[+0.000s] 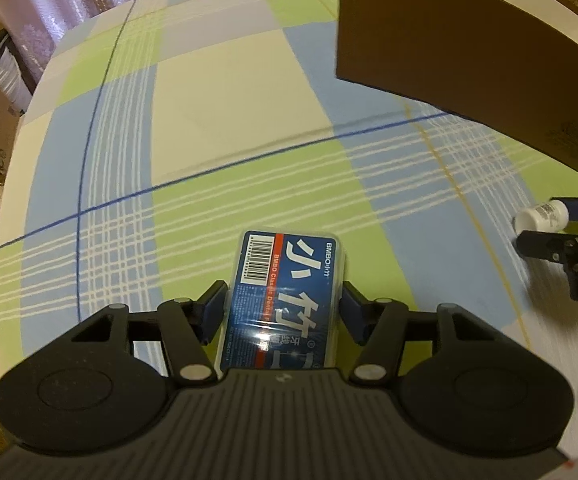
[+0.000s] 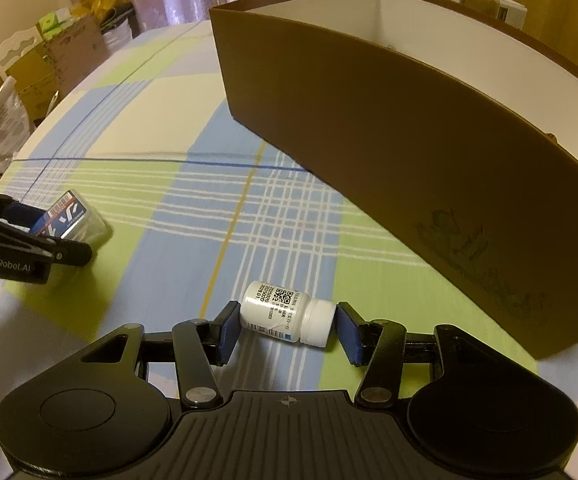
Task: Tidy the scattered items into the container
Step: 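Lift and carry the toothpick box and white bottle over the brown box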
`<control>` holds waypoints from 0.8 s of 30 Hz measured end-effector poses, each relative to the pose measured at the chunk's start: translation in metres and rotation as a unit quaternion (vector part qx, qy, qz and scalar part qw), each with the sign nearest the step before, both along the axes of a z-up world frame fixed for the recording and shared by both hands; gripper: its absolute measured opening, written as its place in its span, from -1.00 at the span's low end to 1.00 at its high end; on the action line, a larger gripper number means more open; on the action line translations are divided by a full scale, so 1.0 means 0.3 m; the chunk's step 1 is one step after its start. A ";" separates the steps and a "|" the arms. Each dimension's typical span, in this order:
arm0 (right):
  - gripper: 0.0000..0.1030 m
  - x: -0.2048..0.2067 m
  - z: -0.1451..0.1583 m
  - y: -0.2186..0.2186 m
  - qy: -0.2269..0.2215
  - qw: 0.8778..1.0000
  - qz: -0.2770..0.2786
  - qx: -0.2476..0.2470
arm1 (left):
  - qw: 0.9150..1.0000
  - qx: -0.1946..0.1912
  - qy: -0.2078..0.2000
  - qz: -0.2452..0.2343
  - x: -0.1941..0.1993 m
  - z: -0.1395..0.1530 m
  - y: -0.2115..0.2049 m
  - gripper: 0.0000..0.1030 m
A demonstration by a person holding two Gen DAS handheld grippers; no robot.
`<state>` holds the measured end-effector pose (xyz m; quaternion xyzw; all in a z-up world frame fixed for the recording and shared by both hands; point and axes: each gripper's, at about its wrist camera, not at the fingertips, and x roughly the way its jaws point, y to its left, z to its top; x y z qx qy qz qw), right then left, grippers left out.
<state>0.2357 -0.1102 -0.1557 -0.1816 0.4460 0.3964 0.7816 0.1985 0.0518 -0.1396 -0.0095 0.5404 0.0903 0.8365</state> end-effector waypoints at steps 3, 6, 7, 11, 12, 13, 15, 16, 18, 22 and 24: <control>-0.06 -0.005 0.011 -0.019 0.006 1.000 0.003 0.004 | 1.000 -0.014 -0.004 -0.012 -0.020 0.008 -0.028 0.07; -0.06 -0.007 0.035 -0.047 0.013 1.000 0.004 0.013 | 0.999 -0.028 -0.014 -0.018 -0.037 0.037 -0.048 0.07; -0.06 -0.008 0.045 -0.056 0.013 1.000 0.005 0.016 | 0.999 -0.031 -0.020 -0.021 -0.040 0.053 -0.054 0.07; -0.06 -0.008 0.102 -0.095 0.010 0.999 0.009 0.033 | 0.997 -0.036 -0.057 -0.039 -0.033 0.150 -0.075 0.07; -0.06 -0.007 0.120 -0.103 0.008 0.999 0.010 0.038 | 0.996 -0.036 -0.065 -0.044 -0.024 0.173 -0.081 0.07; -0.06 -0.002 0.138 -0.111 0.006 0.999 0.011 0.043 | 0.995 -0.034 -0.075 -0.050 -0.015 0.197 -0.087 0.07; -0.06 0.010 0.176 -0.126 0.002 0.998 0.012 0.054 | 0.993 -0.034 -0.091 -0.064 0.009 0.244 -0.100 0.07; -0.06 0.018 0.196 -0.133 -0.002 0.998 0.012 0.060 | 0.992 -0.034 -0.097 -0.071 0.024 0.263 -0.108 0.07; -0.06 0.037 0.237 -0.146 -0.009 0.997 0.014 0.070 | 0.989 -0.033 -0.112 -0.088 0.054 0.303 -0.129 0.07; -0.06 0.087 0.319 -0.179 -0.029 0.996 0.013 0.088 | 0.983 -0.033 -0.137 -0.121 0.130 0.370 -0.172 0.07; -0.06 0.122 0.354 -0.192 -0.039 0.995 0.009 0.095 | 0.979 -0.034 -0.148 -0.134 0.179 0.400 -0.190 0.07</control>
